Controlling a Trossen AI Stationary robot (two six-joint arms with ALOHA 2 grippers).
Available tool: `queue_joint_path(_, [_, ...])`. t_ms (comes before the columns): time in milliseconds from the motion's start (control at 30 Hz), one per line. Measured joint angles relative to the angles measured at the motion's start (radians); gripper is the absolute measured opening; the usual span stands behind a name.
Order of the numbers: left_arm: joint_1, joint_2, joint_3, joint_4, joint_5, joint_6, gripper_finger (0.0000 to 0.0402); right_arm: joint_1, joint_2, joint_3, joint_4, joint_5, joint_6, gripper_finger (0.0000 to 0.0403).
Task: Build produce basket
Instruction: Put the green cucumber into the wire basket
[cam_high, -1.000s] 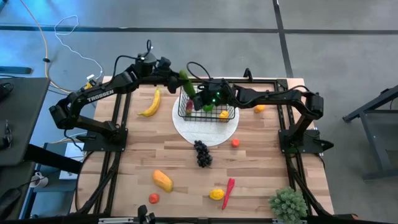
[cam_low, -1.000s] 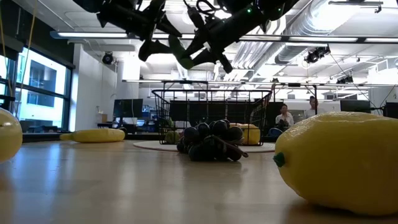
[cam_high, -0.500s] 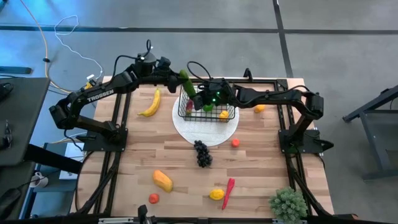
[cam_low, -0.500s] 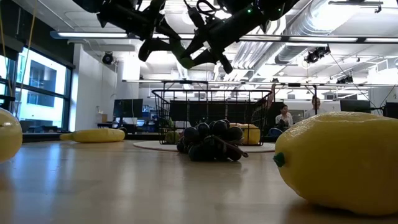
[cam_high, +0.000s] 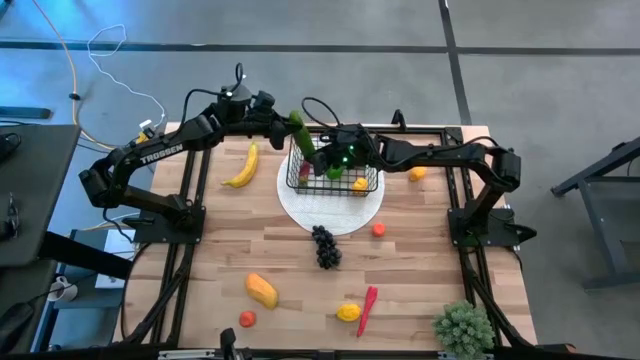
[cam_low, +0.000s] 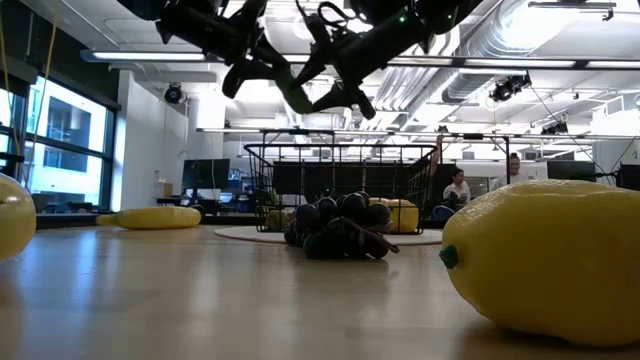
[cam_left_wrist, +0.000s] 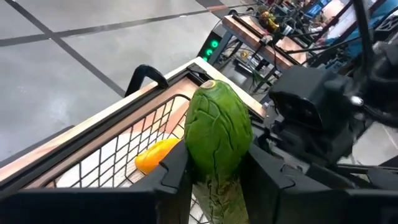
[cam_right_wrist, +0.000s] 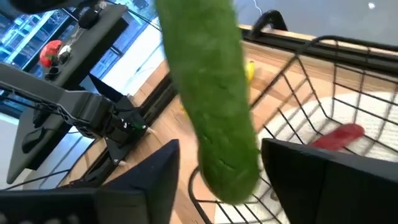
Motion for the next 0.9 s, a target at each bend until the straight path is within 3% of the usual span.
queue_joint_path(133, [0.0,0.0,0.0,-0.035,-0.038,0.002,0.009,-0.053,-0.039,0.0,-0.072,-0.047,0.003,0.0234])
queue_joint_path(467, [-0.031,0.0,0.0,-0.073,-0.057,0.02,0.009,-0.158,-0.156,0.0,-0.181,-0.059,-0.07,0.0236])
queue_joint_path(633, [-0.062,0.0,0.011,-0.143,-0.146,0.056,0.009,-0.182,-0.166,0.0,-0.192,-0.059,-0.079,0.0236])
queue_joint_path(900, [-0.086,0.059,0.165,-0.333,-0.288,0.155,0.009,-0.185,-0.165,0.0,-0.266,-0.06,-0.123,0.0236])
